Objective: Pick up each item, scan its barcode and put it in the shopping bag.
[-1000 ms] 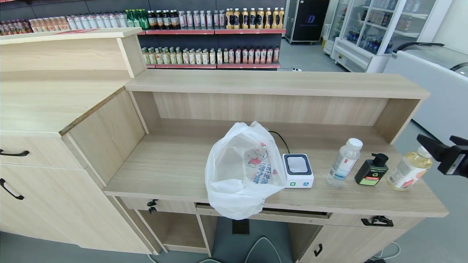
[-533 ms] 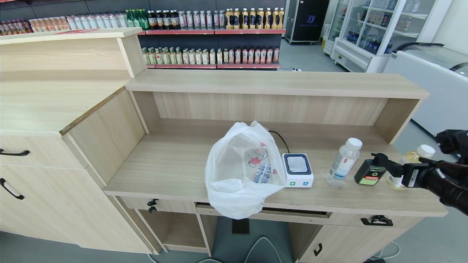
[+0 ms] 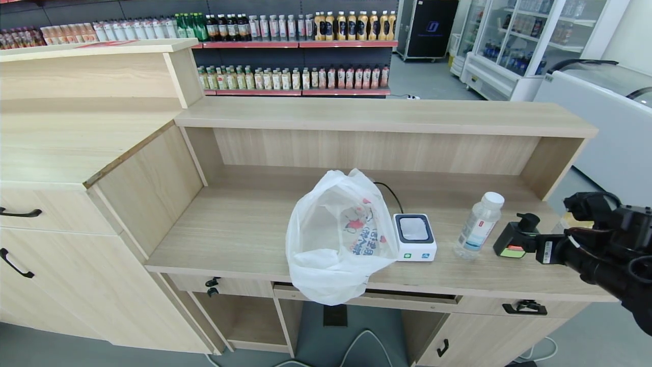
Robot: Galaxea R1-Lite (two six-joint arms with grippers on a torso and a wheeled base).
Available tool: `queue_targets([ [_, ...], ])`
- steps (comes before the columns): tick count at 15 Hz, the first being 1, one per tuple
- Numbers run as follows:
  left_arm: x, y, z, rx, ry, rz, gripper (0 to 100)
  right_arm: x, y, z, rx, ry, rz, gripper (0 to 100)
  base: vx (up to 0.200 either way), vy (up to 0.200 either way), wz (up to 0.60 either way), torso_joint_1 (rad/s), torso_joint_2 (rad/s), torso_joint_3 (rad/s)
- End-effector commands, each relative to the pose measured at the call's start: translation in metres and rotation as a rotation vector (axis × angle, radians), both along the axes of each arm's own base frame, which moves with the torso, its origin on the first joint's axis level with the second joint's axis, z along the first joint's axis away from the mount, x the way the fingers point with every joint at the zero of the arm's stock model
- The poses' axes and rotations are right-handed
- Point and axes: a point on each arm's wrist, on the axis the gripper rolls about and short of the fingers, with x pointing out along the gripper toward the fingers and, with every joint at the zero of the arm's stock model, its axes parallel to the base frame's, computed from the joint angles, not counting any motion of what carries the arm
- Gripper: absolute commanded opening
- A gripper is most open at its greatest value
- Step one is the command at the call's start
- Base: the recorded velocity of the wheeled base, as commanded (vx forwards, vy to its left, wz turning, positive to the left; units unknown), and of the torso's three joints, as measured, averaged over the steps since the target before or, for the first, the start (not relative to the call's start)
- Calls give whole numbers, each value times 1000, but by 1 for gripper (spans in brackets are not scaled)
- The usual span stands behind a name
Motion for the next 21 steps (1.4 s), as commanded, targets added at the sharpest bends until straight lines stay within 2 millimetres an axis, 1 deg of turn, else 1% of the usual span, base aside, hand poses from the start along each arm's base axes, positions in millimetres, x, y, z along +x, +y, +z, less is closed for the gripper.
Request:
queue_targets([
  [1, 0, 0, 0, 0, 0, 1, 0, 10, 2, -12, -5, 19, 33, 100, 0, 0, 0, 0, 0, 0],
  [4, 0, 0, 0, 0, 0, 1, 0, 19, 11, -19, 0, 3, 95, 100, 0, 0, 0, 0, 0, 0],
  [6, 0, 0, 0, 0, 0, 1, 0, 25, 12, -26, 5, -23, 142, 100, 0, 0, 0, 0, 0, 0],
  [10, 0, 0, 0, 0, 0, 1, 0, 35, 11, -38, 3, -40, 146, 100, 0, 0, 0, 0, 0, 0],
  [12, 0, 0, 0, 0, 0, 1, 0, 43, 11, -40, 2, -49, 149, 100, 0, 0, 0, 0, 0, 0],
  [16, 0, 0, 0, 0, 0, 1, 0, 60, 23, -38, 6, -84, 220, 100, 0, 0, 0, 0, 0, 0],
  [18, 0, 0, 0, 0, 0, 1, 0, 67, 25, -43, -6, -83, 225, 100, 0, 0, 0, 0, 0, 0],
  [21, 0, 0, 0, 0, 0, 1, 0, 71, 27, -53, -37, -66, 236, 100, 0, 0, 0, 0, 0, 0],
])
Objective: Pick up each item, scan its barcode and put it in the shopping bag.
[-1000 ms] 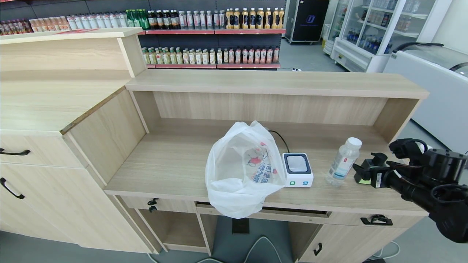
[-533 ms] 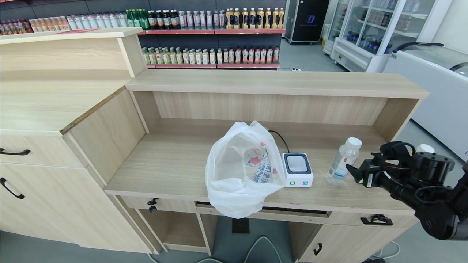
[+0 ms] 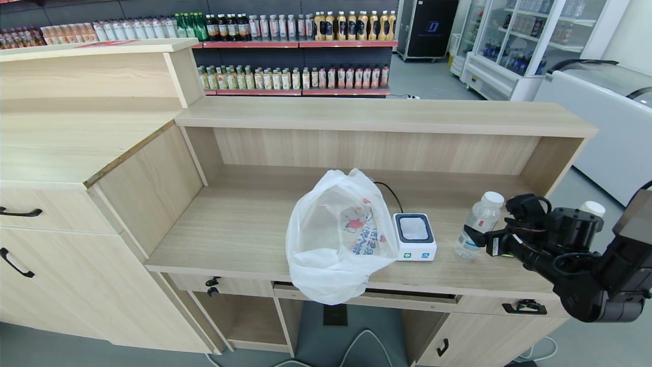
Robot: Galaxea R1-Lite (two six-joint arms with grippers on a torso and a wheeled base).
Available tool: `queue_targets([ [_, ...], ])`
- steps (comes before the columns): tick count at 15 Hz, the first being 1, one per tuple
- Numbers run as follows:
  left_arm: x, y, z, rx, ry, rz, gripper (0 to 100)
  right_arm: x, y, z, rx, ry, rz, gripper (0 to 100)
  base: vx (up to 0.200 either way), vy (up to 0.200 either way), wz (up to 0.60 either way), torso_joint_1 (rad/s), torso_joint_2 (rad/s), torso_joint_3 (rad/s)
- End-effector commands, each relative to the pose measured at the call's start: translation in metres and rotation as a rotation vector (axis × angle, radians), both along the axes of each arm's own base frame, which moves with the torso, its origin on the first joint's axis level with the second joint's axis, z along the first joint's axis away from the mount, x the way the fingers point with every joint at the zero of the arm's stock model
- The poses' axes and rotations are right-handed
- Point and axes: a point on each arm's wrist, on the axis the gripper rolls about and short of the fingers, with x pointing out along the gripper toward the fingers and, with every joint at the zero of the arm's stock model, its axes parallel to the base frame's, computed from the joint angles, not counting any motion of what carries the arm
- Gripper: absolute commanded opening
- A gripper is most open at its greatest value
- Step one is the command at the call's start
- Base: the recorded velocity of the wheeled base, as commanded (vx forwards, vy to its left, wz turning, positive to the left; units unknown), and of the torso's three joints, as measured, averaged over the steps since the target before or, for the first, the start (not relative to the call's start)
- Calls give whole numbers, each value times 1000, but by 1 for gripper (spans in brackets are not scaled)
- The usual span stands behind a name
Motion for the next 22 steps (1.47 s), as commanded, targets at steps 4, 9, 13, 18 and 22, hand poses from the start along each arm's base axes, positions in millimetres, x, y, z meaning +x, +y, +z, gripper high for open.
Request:
queue_targets([
  [4, 0, 0, 0, 0, 0, 1, 0, 7, 12, -12, -6, 21, 36, 100, 0, 0, 0, 0, 0, 0],
  [9, 0, 0, 0, 0, 0, 1, 0, 14, 19, -14, -14, 11, 30, 100, 0, 0, 0, 0, 0, 0],
  [13, 0, 0, 0, 0, 0, 1, 0, 19, 19, -17, -16, 5, 21, 100, 0, 0, 0, 0, 0, 0],
  [18, 0, 0, 0, 0, 0, 1, 0, 37, 23, -21, -8, -25, 33, 100, 0, 0, 0, 0, 0, 0],
  [22, 0, 0, 0, 0, 0, 1, 0, 45, 30, -24, -6, -39, 52, 100, 0, 0, 0, 0, 0, 0],
])
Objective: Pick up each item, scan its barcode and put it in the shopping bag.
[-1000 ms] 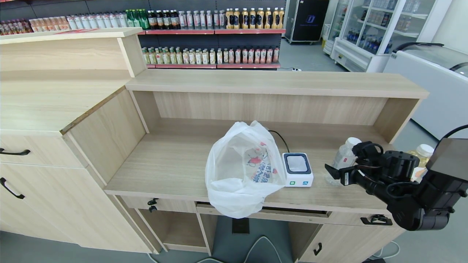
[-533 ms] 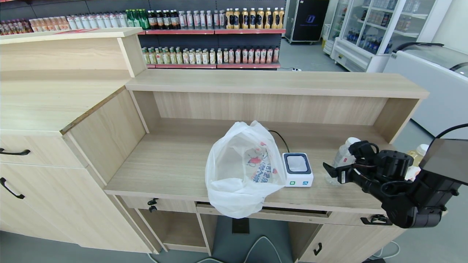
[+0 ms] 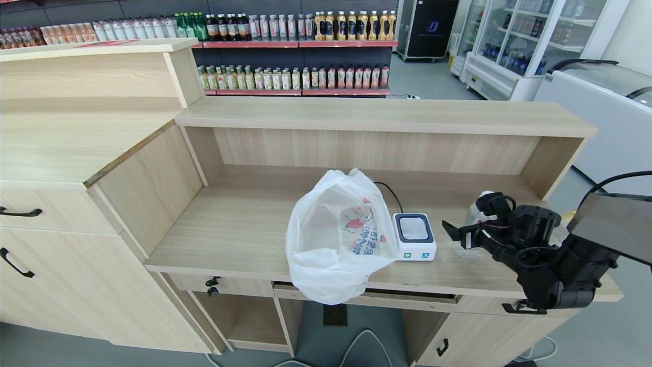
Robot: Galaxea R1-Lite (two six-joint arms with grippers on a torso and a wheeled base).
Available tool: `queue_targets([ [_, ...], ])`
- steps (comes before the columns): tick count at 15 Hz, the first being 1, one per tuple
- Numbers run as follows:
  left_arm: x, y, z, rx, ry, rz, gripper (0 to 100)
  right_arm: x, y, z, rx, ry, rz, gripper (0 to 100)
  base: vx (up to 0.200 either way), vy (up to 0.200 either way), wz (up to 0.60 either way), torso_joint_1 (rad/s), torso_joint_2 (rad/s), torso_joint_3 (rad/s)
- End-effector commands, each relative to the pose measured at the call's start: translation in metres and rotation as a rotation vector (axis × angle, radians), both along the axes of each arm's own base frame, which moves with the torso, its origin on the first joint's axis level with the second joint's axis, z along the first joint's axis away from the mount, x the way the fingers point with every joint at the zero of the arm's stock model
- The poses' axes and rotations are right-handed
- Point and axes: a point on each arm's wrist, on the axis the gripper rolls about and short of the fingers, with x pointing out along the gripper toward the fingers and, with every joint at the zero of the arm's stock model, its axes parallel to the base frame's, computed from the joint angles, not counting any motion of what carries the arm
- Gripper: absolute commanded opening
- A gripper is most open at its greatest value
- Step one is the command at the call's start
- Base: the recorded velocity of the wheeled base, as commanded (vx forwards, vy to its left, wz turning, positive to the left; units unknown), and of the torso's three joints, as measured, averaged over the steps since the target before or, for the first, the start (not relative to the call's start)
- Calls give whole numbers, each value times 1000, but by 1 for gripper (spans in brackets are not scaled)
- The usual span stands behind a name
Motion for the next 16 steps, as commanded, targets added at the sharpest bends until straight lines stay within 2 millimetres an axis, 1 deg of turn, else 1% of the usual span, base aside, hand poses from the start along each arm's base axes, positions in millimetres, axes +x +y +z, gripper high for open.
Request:
queue_targets([
  [1, 0, 0, 0, 0, 0, 1, 0, 4, 5, -4, 0, -4, 12, 100, 0, 0, 0, 0, 0, 0],
  [4, 0, 0, 0, 0, 0, 1, 0, 8, 4, -7, -1, -2, 12, 100, 0, 0, 0, 0, 0, 0],
  [8, 0, 0, 0, 0, 0, 1, 0, 10, 2, -5, 0, -15, 14, 100, 0, 0, 0, 0, 0, 0],
  [9, 0, 0, 0, 0, 0, 1, 0, 13, 1, -3, -1, -24, 11, 0, 0, 0, 0, 0, 0, 0],
  [16, 0, 0, 0, 0, 0, 1, 0, 13, -1, 0, -5, -35, -1, 0, 0, 0, 0, 0, 0, 0],
])
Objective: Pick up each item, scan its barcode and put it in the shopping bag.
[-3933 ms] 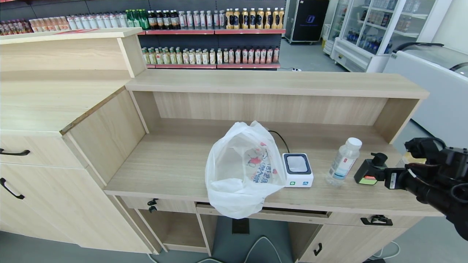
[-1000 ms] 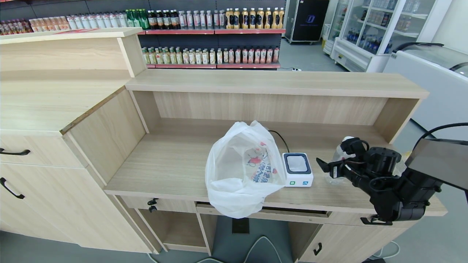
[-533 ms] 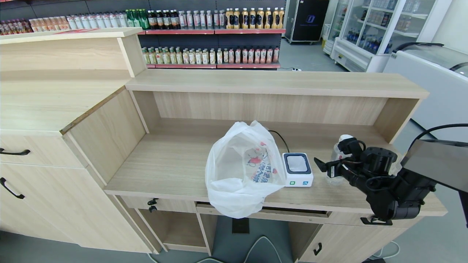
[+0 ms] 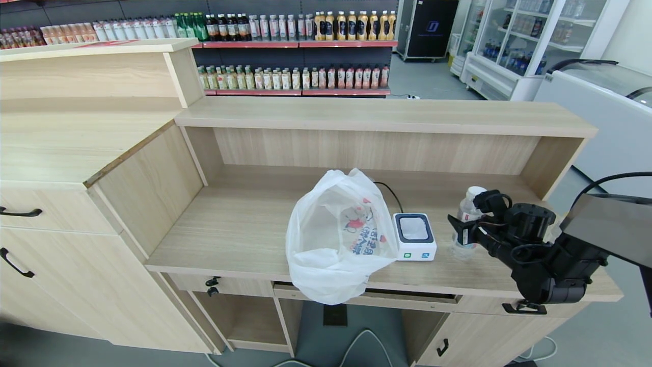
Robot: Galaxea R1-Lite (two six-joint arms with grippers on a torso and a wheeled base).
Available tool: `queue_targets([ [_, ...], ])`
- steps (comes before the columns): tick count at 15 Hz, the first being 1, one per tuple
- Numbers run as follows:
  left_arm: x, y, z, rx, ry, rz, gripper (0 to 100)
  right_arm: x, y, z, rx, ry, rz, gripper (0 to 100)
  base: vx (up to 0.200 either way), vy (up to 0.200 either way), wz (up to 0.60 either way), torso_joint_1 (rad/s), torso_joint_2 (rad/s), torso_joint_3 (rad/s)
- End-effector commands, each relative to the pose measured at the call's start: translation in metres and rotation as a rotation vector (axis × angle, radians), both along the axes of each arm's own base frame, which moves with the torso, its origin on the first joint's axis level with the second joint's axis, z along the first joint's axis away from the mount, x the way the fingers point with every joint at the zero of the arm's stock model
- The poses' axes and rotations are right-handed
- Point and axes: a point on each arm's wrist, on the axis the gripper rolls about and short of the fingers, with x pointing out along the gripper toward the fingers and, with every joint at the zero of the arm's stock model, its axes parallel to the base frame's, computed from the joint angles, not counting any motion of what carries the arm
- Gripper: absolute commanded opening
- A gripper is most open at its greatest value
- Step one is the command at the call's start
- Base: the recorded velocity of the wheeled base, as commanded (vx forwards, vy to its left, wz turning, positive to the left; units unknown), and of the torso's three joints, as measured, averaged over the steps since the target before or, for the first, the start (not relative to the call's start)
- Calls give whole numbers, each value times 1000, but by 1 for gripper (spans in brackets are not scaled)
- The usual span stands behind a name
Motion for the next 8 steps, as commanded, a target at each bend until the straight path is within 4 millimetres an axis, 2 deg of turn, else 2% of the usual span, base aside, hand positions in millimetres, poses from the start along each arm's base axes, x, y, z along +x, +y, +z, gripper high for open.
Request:
queue_targets([
  [1, 0, 0, 0, 0, 0, 1, 0, -2, 0, 2, -2, -2, 0, 0, 0, 0, 0, 0, 0, 0],
  [5, 0, 0, 0, 0, 0, 1, 0, -5, -1, 18, 2, -27, 0, 0, 0, 0, 0, 0, 0, 0],
  [8, 0, 0, 0, 0, 0, 1, 0, -25, 1, 89, 79, -52, 8, 0, 0, 0, 0, 0, 0, 0],
])
